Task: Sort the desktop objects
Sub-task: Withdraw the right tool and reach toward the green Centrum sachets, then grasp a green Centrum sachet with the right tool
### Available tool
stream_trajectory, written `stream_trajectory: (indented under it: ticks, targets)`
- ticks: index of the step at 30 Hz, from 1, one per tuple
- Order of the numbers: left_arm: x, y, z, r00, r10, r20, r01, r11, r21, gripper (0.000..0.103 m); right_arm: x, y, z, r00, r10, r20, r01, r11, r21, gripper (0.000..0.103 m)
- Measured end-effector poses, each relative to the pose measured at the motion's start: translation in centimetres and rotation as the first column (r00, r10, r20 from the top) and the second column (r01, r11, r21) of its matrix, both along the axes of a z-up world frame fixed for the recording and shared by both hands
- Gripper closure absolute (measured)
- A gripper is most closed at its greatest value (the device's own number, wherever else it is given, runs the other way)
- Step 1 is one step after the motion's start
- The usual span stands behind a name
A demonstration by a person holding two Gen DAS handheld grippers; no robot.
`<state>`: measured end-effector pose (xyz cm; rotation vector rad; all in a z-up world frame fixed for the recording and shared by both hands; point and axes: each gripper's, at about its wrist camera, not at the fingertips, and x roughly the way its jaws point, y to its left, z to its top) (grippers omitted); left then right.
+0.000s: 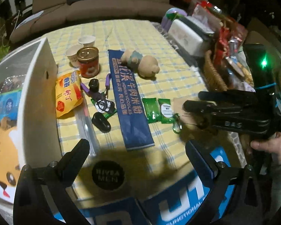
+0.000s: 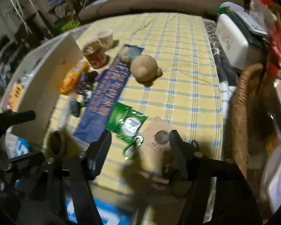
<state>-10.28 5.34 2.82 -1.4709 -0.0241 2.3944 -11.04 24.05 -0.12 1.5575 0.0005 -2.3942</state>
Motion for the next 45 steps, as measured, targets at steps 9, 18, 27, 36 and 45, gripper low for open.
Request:
stream_trajectory:
  ticks: [9, 18, 27, 36, 45]
  targets:
    - [-2.6, -1.2, -1.2, 0.995, 0.099, 0.032, -0.1, 0.995, 0.031, 0.0, -3.3, -1.7, -4.7, 0.993, 0.035, 0.112, -0.034, 0.999, -0.011, 0.068]
    - [-2.2, -1.1, -0.9, 0.993, 0.111, -0.029, -0.111, 0.994, -0.022, 0.0, -3.4, -2.5, -4.7, 0.995, 0.043, 0.092, -0.044, 0.999, 0.014, 0.066]
    - [-0.8, -1.1, 0.0, 0.993, 0.112, -0.048, -0.115, 0.992, -0.046, 0.0, -2.0, -2.0, -2.9, 0.997, 0.018, 0.075, -0.02, 1.0, 0.023, 0.066]
    - [1.4, -2.0, 1.7, 0.989, 0.131, -0.064, -0.132, 0.991, -0.018, 0.0, 1.1, -2.3, 1.6, 1.0, 0.016, 0.007, -0.016, 1.0, 0.02, 0.06]
    - [1.4, -3.4, 2.6, 0.984, 0.169, -0.059, -0.167, 0.986, 0.024, 0.0, -0.4, -1.8, 0.1, 0.998, -0.035, 0.061, 0.034, 0.999, 0.009, 0.052]
